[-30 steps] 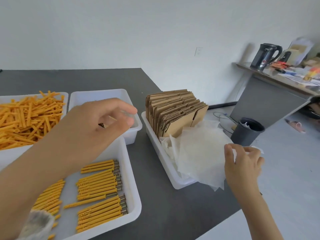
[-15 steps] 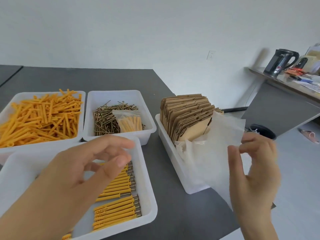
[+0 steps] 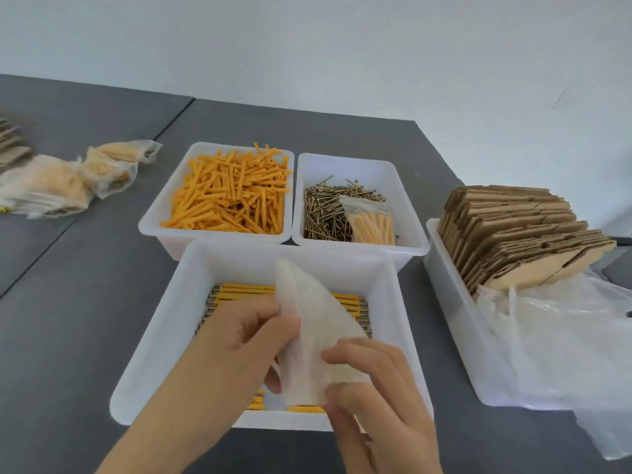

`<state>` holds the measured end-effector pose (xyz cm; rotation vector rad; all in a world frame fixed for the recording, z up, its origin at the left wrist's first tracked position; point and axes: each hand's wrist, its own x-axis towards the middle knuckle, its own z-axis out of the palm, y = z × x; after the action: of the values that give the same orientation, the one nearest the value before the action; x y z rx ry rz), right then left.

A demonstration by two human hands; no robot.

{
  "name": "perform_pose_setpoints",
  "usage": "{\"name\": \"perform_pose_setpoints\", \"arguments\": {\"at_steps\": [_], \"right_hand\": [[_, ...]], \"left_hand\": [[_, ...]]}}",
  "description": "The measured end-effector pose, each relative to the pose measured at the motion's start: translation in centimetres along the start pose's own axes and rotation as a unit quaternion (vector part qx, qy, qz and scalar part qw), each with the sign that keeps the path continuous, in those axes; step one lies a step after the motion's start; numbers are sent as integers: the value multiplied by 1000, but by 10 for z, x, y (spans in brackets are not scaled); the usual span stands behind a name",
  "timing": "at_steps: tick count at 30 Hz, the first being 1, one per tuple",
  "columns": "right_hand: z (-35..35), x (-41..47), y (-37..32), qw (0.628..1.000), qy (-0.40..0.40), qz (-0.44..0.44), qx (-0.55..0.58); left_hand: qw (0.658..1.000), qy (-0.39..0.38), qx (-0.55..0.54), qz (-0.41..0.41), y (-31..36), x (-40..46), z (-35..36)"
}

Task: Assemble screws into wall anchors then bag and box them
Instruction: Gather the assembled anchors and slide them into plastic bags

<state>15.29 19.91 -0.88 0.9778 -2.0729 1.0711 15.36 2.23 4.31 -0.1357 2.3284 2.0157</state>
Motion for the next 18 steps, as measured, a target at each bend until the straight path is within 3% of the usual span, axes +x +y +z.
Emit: {"name": "perform_pose_setpoints", "arguments": {"at_steps": [2,3,5,8,11,18], "right_hand": [[9,9,6,997,-36,65,28],[14,12,10,985,-72,142,69],[21,15,12,932,-122,306,153],[20,20,-2,936,-57,289,193],[21,21,-4,921,-79,308,224],[26,31,3,839,-78,416,342]], "left_hand": [[1000,-21,-4,13,-4,-1,-7],[999,-32,-1,17,-6,-1,-10],[999,-29,26,24,-11,0,-12],[994,21,97,55,-16,2,-8],[984,66,139,92,-15,5,4],[968,116,204,89,-21,15,26]]}}
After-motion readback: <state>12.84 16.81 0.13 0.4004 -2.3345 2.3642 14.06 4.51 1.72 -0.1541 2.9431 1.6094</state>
